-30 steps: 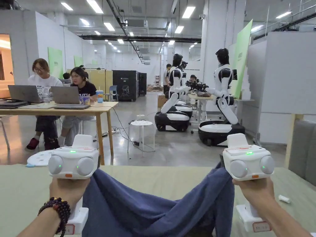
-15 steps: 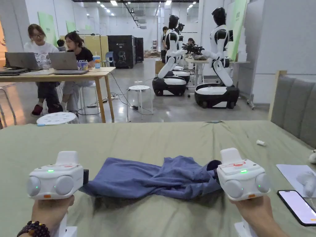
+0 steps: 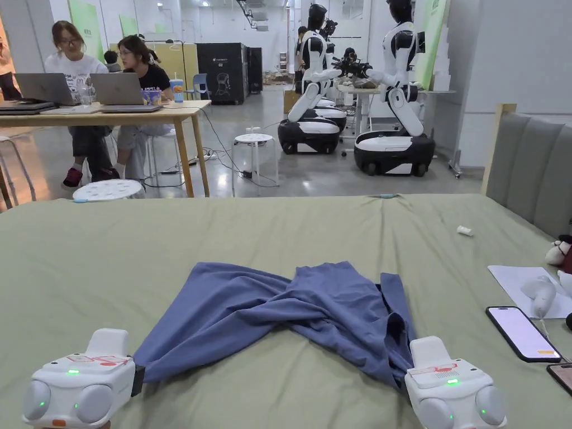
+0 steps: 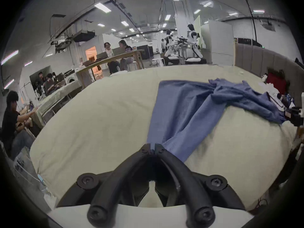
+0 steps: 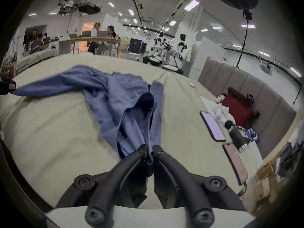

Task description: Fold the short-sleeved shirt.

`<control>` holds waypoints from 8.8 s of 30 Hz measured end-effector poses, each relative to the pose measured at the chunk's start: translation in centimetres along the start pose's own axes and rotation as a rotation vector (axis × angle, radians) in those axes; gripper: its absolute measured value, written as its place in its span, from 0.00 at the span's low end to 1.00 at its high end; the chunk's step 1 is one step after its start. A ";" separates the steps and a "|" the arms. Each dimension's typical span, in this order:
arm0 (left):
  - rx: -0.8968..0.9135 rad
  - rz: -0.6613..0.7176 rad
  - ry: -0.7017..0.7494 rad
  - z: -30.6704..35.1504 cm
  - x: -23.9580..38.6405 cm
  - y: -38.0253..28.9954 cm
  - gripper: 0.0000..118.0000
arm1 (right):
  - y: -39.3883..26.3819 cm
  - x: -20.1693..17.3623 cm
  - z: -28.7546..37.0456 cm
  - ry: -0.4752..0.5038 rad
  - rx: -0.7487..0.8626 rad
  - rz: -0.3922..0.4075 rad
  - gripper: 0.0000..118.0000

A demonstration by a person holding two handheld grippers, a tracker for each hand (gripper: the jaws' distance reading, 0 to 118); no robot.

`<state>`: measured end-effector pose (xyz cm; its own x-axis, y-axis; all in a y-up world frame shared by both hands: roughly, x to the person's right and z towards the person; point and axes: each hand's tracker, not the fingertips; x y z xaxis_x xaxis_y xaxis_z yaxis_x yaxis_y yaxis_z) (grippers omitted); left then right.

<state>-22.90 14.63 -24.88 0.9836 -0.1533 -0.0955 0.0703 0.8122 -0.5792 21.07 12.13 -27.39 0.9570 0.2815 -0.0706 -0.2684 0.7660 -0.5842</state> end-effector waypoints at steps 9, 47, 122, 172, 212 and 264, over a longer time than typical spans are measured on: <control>-0.007 0.089 0.009 -1.5 -0.3 -0.7 0.43 | 0.2 -0.3 -0.4 0.006 -0.034 -0.050 0.61; -0.150 0.121 -0.070 -6.0 -0.8 -2.0 0.54 | 5.7 -4.6 -0.1 0.150 0.072 -0.042 0.00; 0.156 0.058 0.042 -9.1 4.1 30.2 0.02 | 40.2 3.4 -11.2 0.118 0.272 0.039 0.02; 0.244 0.070 0.211 -12.6 1.6 35.1 0.02 | 42.1 6.9 -7.9 -0.133 0.493 -0.024 0.02; -0.062 0.098 0.021 3.7 -3.3 -5.7 0.02 | -2.3 2.8 8.1 -0.022 -0.075 -0.002 0.02; -0.161 0.145 0.022 3.7 -4.8 -4.4 0.83 | 4.5 -8.9 4.5 0.160 0.032 0.039 0.00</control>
<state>-27.30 13.92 -18.90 0.9774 -0.0547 -0.2042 -0.1013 0.7265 -0.6796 10.82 15.62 -25.73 0.9506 0.2176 -0.2216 -0.3063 0.7752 -0.5525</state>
